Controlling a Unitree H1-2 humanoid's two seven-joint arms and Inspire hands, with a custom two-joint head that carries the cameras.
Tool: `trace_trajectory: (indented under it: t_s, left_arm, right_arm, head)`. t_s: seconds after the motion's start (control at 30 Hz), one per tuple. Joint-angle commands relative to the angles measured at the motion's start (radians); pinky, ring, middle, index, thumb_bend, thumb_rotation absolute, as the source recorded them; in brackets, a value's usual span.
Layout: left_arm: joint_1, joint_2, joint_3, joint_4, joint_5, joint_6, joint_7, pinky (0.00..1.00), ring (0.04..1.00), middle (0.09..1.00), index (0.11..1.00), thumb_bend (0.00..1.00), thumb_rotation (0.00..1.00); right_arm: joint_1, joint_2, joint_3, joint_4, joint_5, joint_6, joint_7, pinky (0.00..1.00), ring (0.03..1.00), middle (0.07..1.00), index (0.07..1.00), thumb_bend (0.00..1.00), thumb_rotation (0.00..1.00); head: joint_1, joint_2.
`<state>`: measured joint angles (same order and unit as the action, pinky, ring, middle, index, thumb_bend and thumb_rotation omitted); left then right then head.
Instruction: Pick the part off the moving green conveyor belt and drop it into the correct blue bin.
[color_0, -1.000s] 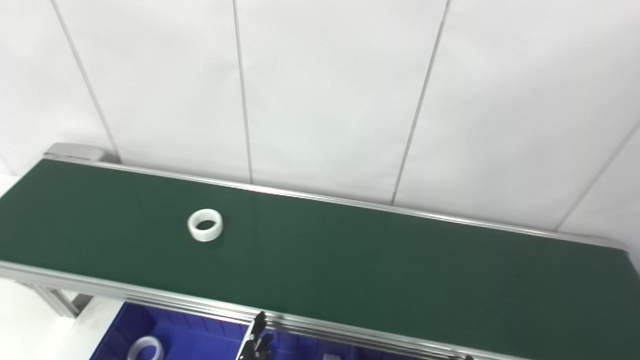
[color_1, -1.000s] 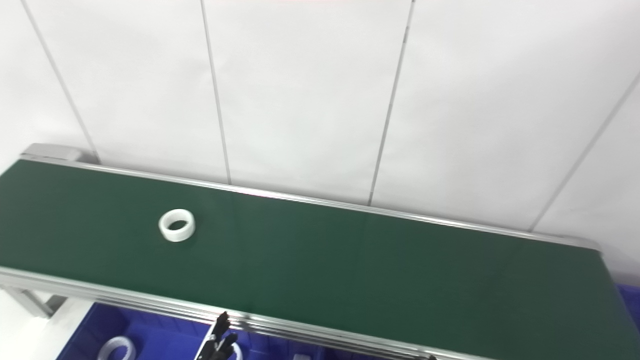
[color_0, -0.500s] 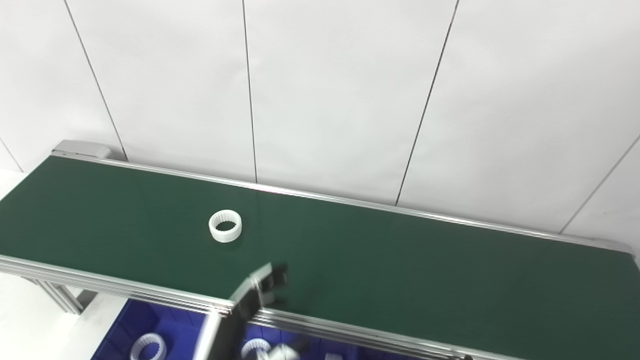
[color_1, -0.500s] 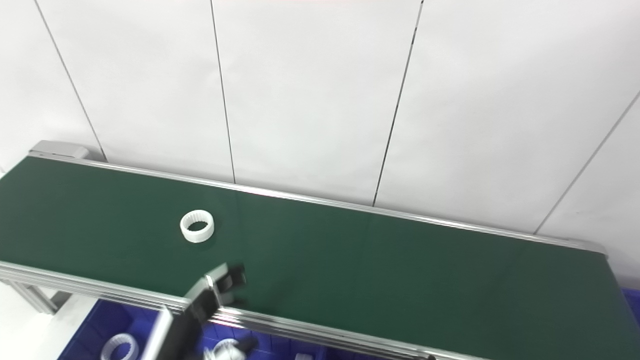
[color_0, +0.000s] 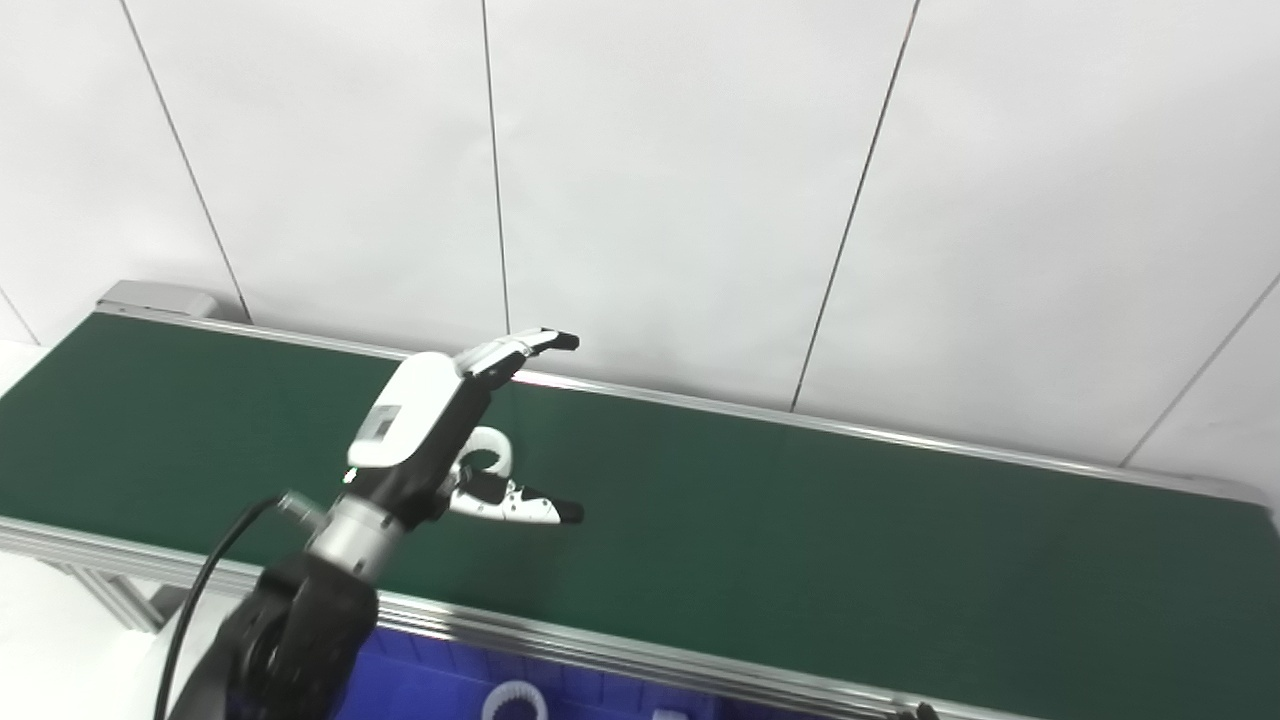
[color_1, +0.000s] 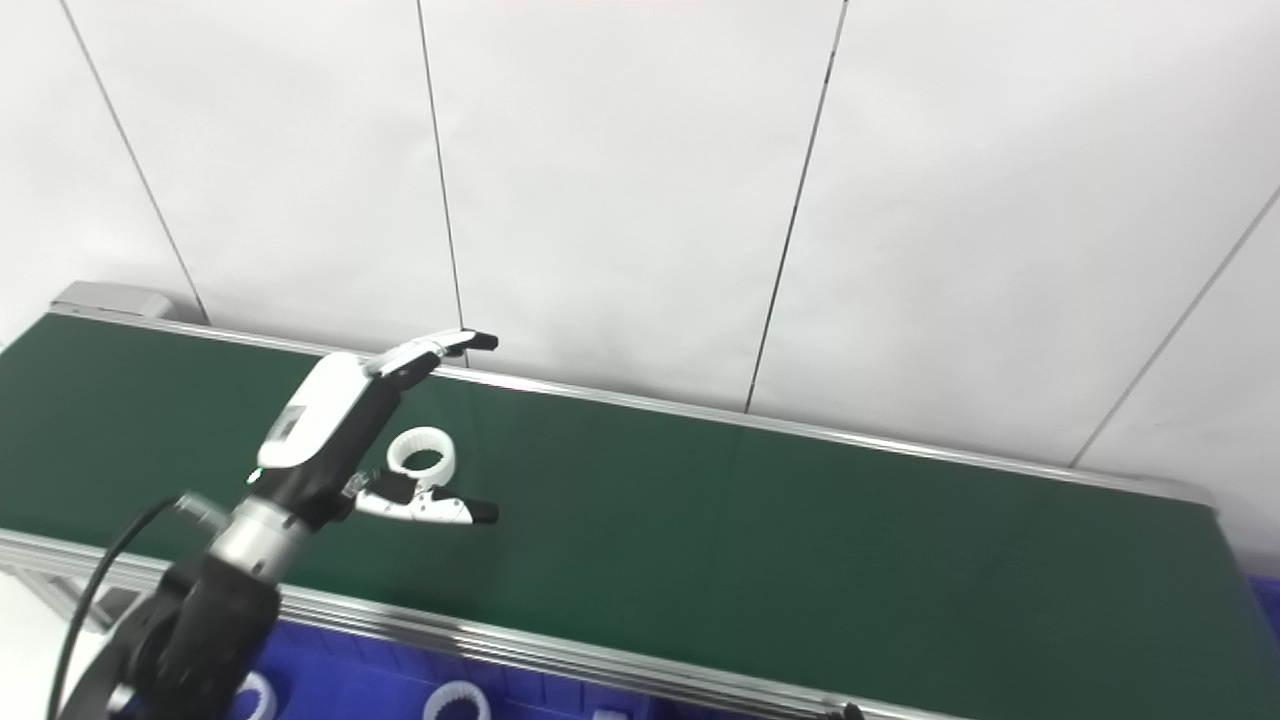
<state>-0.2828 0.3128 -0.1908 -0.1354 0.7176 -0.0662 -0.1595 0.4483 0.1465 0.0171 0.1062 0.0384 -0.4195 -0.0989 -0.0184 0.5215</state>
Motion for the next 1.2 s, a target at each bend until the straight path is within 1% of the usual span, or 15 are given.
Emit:
trace_trajectory:
  t_s: [0.0,0.07,0.2,0.27,0.3,0.4,0.53,0.63,0.73,0.83,0.93,0.97,1.07,1.17]
  left_arm:
    - [-0.108,0.045,-0.007,0.051,0.05,-0.021,0.007,0.74,0.766,0.832,0.802,1.0,0.16]
    - [-0.164,0.065,-0.031,0.134,0.084,-0.034,0.016,0.71,0.742,0.816,0.783,1.0,0.14]
    - [-0.257,0.086,-0.087,0.292,0.149,-0.063,0.056,0.71,0.738,0.803,0.766,1.0,0.13]
    - [-0.288,0.092,-0.107,0.346,0.163,-0.078,0.072,0.71,0.738,0.798,0.758,1.0,0.14]
    - [-0.311,0.093,-0.122,0.382,0.168,-0.078,0.069,0.71,0.738,0.797,0.757,1.0,0.14]
    - [-0.357,0.091,-0.151,0.45,0.179,-0.073,0.055,0.75,0.761,0.804,0.751,1.0,0.13]
    - [-0.422,0.086,-0.182,0.554,0.182,-0.08,0.055,0.75,0.764,0.804,0.757,1.0,0.14]
    - [-0.446,0.082,-0.185,0.59,0.146,-0.077,0.018,0.75,0.769,0.802,0.761,1.0,0.14]
    - [-0.464,0.059,-0.174,0.621,0.067,-0.042,-0.07,0.75,0.76,0.8,0.753,1.0,0.12]
    - [-0.473,0.042,-0.18,0.637,0.033,-0.018,-0.117,0.73,0.724,0.789,0.743,1.0,0.11]
    - [-0.479,0.031,-0.195,0.654,0.019,-0.022,-0.137,0.68,0.667,0.764,0.725,1.0,0.12]
    - [-0.48,0.026,-0.201,0.66,0.019,-0.021,-0.142,0.67,0.663,0.761,0.724,1.0,0.12]
    - [-0.481,0.012,-0.213,0.681,0.012,-0.02,-0.137,0.63,0.615,0.739,0.716,1.0,0.12]
    - [-0.477,-0.011,-0.227,0.702,0.006,-0.018,-0.142,0.65,0.652,0.741,0.722,1.0,0.12]
  right_arm:
    - [-0.005,0.014,0.007,-0.03,0.002,-0.049,0.014,0.96,0.926,0.95,0.974,0.61,1.0]
    - [-0.004,0.017,0.012,-0.033,0.003,-0.049,0.017,0.96,0.931,0.956,0.978,0.62,1.0]
    - [0.0,0.02,0.02,-0.041,-0.005,-0.048,0.015,0.96,0.929,0.954,0.979,0.62,1.0]
    - [0.002,0.023,0.022,-0.045,-0.02,-0.048,0.006,0.95,0.921,0.948,0.973,0.63,1.0]
    - [0.003,0.024,0.024,-0.047,-0.032,-0.048,0.0,0.95,0.918,0.946,0.972,0.63,1.0]
    - [0.006,0.025,0.028,-0.053,-0.054,-0.049,-0.01,0.92,0.905,0.937,0.96,0.63,1.0]
    - [0.011,0.027,0.038,-0.061,-0.06,-0.048,-0.018,0.9,0.9,0.934,0.953,0.64,1.0]
    - [0.014,0.027,0.046,-0.067,-0.067,-0.047,-0.024,0.9,0.9,0.933,0.95,0.66,0.99]
    - [0.016,0.026,0.052,-0.072,-0.073,-0.047,-0.029,0.9,0.896,0.93,0.947,0.66,0.99]
    - [0.018,0.027,0.056,-0.076,-0.082,-0.049,-0.03,0.9,0.895,0.928,0.947,0.66,0.98]
    - [0.02,0.032,0.06,-0.082,-0.091,-0.049,-0.035,0.89,0.89,0.924,0.946,0.67,0.98]
    - [0.021,0.034,0.061,-0.083,-0.096,-0.049,-0.039,0.89,0.889,0.924,0.946,0.67,0.98]
    - [0.022,0.04,0.065,-0.082,-0.098,-0.049,-0.044,0.89,0.886,0.921,0.944,0.68,0.97]
    - [0.021,0.043,0.071,-0.081,-0.099,-0.049,-0.05,0.87,0.883,0.916,0.937,0.68,0.96]
  head:
    - [-0.004,0.003]
    - [-0.007,0.0]
    - [-0.015,0.005]
    - [-0.021,0.01]
    - [-0.027,0.014]
    - [-0.033,0.019]
    - [-0.043,0.026]
    - [-0.048,0.031]
    - [-0.054,0.037]
    - [-0.057,0.039]
    - [-0.065,0.044]
    - [-0.067,0.045]
    - [-0.074,0.046]
    - [-0.083,0.047]
